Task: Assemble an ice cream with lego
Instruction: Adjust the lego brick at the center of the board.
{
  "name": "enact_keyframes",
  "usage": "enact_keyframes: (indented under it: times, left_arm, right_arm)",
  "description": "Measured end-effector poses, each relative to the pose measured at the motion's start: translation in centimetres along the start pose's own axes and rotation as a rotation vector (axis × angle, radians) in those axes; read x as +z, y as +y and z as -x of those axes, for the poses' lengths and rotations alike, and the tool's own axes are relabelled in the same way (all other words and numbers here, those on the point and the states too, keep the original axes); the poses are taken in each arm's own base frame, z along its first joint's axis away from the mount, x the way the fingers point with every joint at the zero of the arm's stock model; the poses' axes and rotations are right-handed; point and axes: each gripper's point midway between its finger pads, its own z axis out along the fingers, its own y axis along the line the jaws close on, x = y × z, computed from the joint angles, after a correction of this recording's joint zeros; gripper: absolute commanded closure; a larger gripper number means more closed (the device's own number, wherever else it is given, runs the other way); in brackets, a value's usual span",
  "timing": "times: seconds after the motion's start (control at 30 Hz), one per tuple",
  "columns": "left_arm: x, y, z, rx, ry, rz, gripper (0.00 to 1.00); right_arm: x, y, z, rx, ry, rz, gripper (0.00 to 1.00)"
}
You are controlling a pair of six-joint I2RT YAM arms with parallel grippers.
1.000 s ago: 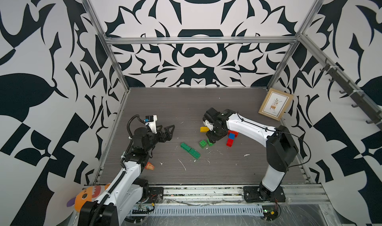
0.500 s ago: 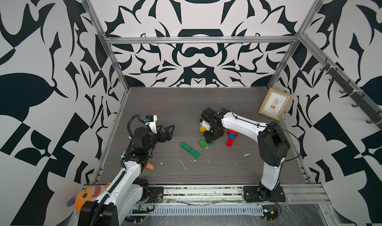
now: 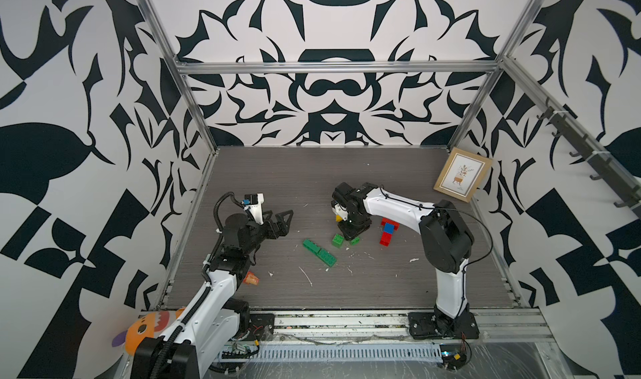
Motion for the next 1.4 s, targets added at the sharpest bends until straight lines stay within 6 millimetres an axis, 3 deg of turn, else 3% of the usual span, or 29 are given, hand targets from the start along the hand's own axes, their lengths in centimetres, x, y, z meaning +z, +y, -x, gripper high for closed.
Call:
enact_keyframes:
  times: [0.27, 0.4, 0.5, 0.67, 0.8, 0.93, 1.1, 1.4]
  left_arm:
    - [0.0, 0.0, 0.0, 0.000, 0.000, 0.000, 0.01]
    - [0.0, 0.0, 0.0, 0.000, 0.000, 0.000, 0.01]
    - [0.0, 0.0, 0.0, 0.000, 0.000, 0.000, 0.01]
    - [0.0, 0.0, 0.0, 0.000, 0.000, 0.000, 0.01]
    - [0.0, 0.0, 0.0, 0.000, 0.000, 0.000, 0.01]
    - [0.1, 0.0, -0.1, -0.001, 0.003, -0.001, 0.01]
    - [0.1, 0.0, -0.1, -0.001, 0.003, -0.001, 0.01]
    - [0.2, 0.0, -0.1, -0.001, 0.006, -0.003, 0.01]
  right_arm:
    - [0.9, -0.1, -0.2, 0.002, 0.004, -0.004, 0.63]
    - [0.9, -0.2, 0.0, 0.013, -0.031, -0.007, 0.82]
    - [0.3, -0.5, -0.3, 0.007, -0.146, -0.019, 0.89]
    - [-2.2, -0.9, -2.0, 0.005, -0.531, -0.011, 0.90]
    - [-1.8, -1.0, -1.9, 0.013, -0.756, -0.003, 0.90]
    - [-0.4, -0.3, -0.9, -0.012, -0.871, -0.020, 0.92]
    - [-0.8, 0.8, 0.4, -0.043, -1.011, -0.039, 0.89]
    - [-0.6, -0.1, 1.4, -0.015, -1.120, -0.080, 0.81]
